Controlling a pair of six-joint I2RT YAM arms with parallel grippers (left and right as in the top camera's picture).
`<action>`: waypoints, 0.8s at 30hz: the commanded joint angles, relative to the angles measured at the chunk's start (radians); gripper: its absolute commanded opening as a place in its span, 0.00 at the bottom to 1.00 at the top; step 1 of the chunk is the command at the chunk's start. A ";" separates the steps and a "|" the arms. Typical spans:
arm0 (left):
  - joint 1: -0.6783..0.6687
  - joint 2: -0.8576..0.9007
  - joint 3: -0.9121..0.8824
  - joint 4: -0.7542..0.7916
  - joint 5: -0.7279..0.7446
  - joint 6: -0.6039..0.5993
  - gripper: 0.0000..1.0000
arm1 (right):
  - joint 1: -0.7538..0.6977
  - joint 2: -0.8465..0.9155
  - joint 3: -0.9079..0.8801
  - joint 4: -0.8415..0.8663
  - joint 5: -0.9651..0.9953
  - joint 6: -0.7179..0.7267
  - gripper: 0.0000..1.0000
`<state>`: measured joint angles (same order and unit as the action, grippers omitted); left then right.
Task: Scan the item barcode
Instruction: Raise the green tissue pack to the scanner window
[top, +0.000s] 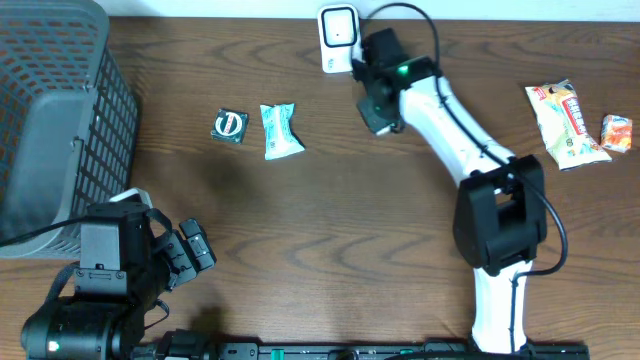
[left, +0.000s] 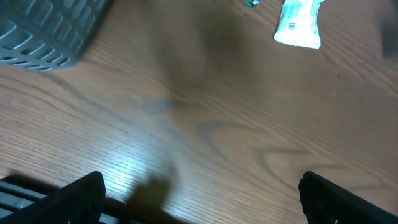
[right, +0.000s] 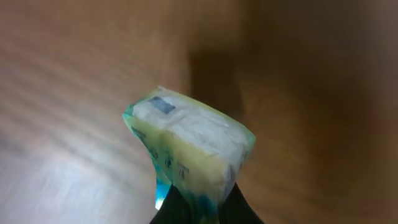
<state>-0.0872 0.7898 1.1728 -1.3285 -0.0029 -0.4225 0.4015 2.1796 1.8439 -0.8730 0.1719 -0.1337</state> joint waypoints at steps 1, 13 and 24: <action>-0.002 0.000 0.001 -0.003 -0.006 -0.006 0.98 | 0.018 -0.008 0.039 0.095 0.178 -0.082 0.01; -0.002 0.000 0.001 -0.003 -0.006 -0.006 0.98 | 0.012 0.034 0.107 0.621 0.046 -0.491 0.01; -0.002 0.000 0.001 -0.003 -0.006 -0.006 0.98 | 0.014 0.199 0.107 0.937 0.034 -0.782 0.01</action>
<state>-0.0872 0.7898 1.1728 -1.3285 -0.0032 -0.4225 0.4107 2.3306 1.9373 0.0414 0.2241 -0.7601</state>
